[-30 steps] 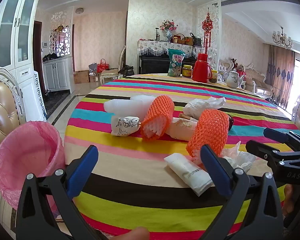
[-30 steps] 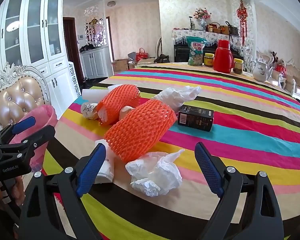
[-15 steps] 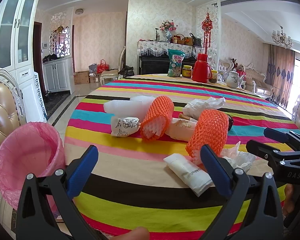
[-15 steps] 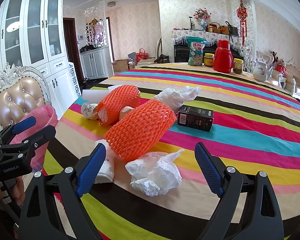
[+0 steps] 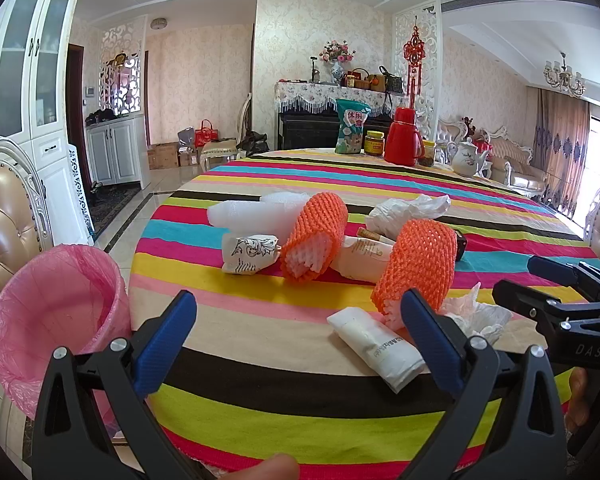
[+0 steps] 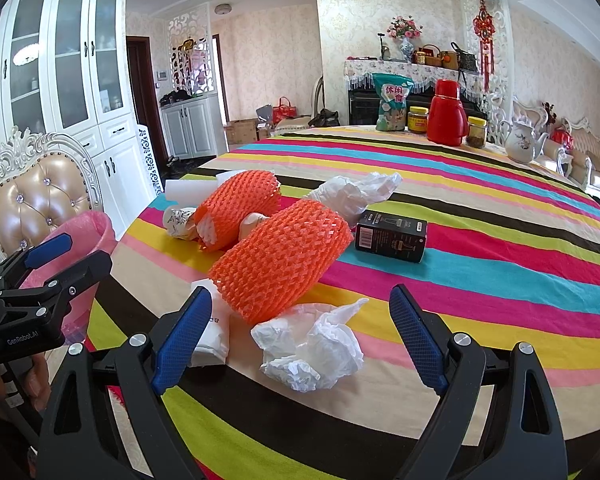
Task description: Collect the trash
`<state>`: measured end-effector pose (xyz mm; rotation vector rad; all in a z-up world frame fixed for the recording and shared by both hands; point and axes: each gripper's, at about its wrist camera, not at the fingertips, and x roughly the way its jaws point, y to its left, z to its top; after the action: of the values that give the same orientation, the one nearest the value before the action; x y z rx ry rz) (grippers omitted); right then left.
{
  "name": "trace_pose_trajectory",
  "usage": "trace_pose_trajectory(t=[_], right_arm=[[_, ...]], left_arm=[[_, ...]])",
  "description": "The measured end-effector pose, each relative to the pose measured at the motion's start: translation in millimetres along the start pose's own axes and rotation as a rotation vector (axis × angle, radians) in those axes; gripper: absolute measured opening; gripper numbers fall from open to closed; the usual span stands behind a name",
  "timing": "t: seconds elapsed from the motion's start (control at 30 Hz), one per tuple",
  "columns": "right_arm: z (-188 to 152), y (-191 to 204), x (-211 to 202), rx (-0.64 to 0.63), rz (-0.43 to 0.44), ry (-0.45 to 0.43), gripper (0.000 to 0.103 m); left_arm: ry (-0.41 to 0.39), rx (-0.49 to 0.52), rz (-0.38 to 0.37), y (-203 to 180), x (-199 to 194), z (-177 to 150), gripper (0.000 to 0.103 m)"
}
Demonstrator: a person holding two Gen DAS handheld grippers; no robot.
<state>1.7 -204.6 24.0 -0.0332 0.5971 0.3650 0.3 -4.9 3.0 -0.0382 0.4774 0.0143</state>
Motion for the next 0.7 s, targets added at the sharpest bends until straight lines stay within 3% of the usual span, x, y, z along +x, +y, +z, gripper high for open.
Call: trace_pose_trajectory(t=[0.7], right_arm=[[-0.2, 0.0, -0.6, 0.001, 0.001, -0.001, 0.084]], left_arm=[[0.000, 0.001, 0.001, -0.9, -0.2, -0.3, 0.099]])
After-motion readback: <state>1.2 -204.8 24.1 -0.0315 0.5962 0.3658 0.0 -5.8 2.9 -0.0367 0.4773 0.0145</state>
